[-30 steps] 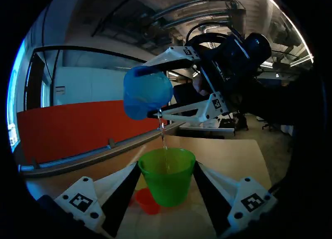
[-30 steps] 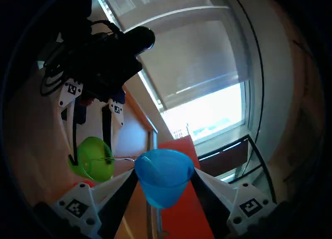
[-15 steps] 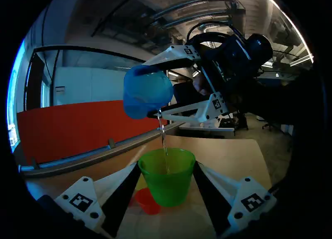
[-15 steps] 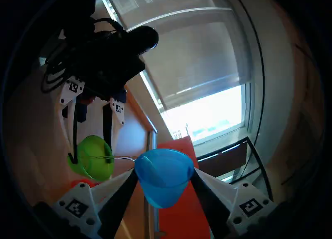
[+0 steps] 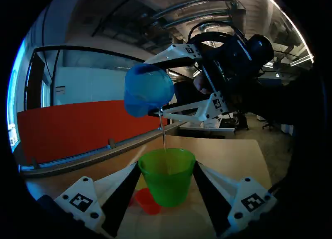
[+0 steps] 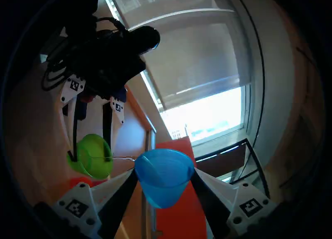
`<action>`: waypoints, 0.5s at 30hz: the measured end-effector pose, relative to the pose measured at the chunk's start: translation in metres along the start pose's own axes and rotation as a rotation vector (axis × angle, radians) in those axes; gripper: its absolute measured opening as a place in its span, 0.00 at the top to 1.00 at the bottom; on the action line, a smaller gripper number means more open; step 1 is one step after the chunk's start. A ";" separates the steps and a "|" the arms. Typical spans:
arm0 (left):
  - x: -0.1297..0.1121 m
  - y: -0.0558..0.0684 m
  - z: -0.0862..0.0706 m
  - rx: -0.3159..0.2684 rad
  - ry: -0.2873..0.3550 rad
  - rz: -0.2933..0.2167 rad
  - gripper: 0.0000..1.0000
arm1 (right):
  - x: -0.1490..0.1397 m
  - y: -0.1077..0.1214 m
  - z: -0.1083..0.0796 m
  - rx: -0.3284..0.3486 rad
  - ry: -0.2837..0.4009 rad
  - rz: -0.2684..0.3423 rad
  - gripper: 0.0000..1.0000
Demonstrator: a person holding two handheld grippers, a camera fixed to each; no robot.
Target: Pour water
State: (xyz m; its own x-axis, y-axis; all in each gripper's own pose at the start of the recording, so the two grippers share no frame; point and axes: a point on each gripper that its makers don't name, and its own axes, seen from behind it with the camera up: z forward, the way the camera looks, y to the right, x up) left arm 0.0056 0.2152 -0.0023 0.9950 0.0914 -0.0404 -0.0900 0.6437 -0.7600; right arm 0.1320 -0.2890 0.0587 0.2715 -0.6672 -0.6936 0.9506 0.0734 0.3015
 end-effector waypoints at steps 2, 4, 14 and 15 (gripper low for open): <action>0.000 0.000 0.000 0.000 0.001 -0.001 0.12 | 0.000 -0.001 0.000 0.001 -0.001 -0.007 0.09; 0.000 0.000 0.000 0.000 0.001 -0.001 0.12 | 0.000 -0.001 0.000 0.002 -0.002 -0.012 0.10; 0.001 0.001 -0.001 -0.001 0.003 0.002 0.12 | 0.001 0.000 0.001 0.001 -0.003 -0.038 0.10; 0.001 0.001 -0.001 -0.001 0.003 0.001 0.12 | 0.001 0.000 0.001 0.001 -0.003 -0.040 0.09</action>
State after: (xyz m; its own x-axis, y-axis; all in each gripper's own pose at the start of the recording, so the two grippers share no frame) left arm 0.0064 0.2155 -0.0034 0.9950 0.0900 -0.0434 -0.0913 0.6426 -0.7607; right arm 0.1324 -0.2905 0.0584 0.2329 -0.6721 -0.7028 0.9605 0.0458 0.2745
